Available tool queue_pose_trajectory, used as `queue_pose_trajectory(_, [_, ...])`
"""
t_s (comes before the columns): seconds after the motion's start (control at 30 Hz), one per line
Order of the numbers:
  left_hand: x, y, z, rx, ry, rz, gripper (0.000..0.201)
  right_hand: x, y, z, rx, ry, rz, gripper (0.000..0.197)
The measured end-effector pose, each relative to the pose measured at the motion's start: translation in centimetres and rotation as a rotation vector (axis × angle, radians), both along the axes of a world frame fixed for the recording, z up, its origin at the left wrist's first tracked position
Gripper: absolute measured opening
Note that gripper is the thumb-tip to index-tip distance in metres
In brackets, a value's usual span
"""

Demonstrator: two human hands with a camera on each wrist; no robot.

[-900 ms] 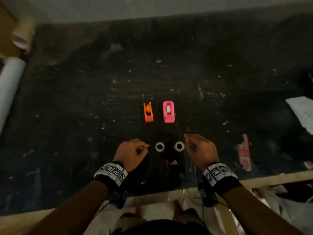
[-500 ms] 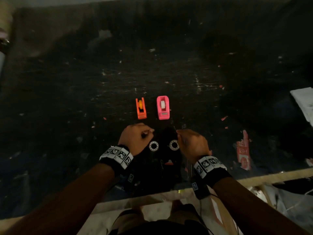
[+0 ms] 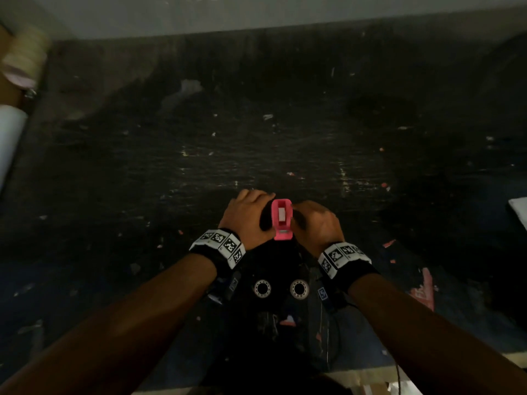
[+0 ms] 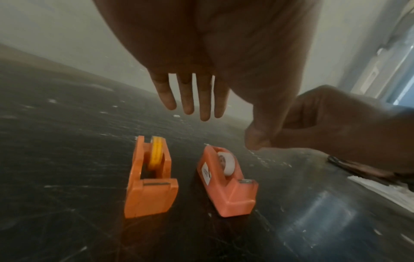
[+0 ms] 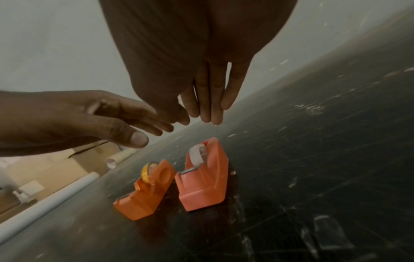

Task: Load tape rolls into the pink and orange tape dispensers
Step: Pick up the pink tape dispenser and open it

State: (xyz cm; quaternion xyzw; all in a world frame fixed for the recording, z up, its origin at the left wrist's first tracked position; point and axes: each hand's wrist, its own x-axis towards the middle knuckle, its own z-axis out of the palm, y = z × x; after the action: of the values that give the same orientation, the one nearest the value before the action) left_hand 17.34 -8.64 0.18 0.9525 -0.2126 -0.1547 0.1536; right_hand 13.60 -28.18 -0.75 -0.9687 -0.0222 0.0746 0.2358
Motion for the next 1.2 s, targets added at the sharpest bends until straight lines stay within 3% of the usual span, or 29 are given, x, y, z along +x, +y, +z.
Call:
queue_pose_trajectory(0.07, [0.6,-0.5,-0.5,0.073,0.03,-0.034,0.109,0.9,0.2,-0.9,-0.012,0.038,0.05,0.041])
queue_pose_trajectory(0.2, [1.8,-1.2,-2.4,0.105,0.058,-0.07,0.114,2.3,0.3,-2.1,-0.05,0.093,0.111,0.055])
queue_pose_trajectory(0.33, [2.5,-1.8,-3.7,0.065,0.079,-0.1,0.11,3.2,0.4,-2.7,-0.063,0.116,0.138,0.054])
queue_pose_trajectory(0.53, [2.8,-2.2,-4.1,0.074,0.086,-0.105,0.108,4.0,0.9,-2.8,-0.085,0.094,0.132,0.035])
queue_pose_trajectory(0.7, [2.6,-2.4,-3.9,0.075,0.088,-0.084,0.106,3.9,0.7,-3.1,-0.054,0.049,0.141,0.036])
queue_pose_trajectory(0.97, [2.7,-2.5,-4.2,0.091,0.098,-0.075,0.108,4.9,-0.6,-3.0,0.089,0.199,0.181,0.047])
queue_pose_trajectory(1.13, [2.7,-2.3,-4.5,0.088,0.084,-0.079,0.108,5.1,-0.3,-3.4,0.041,0.223,0.196,0.056])
queue_pose_trajectory(1.2, [2.7,-2.2,-4.6,0.081,0.085,-0.077,0.108,5.1,-0.2,-3.5,0.02,0.219,0.198,0.05])
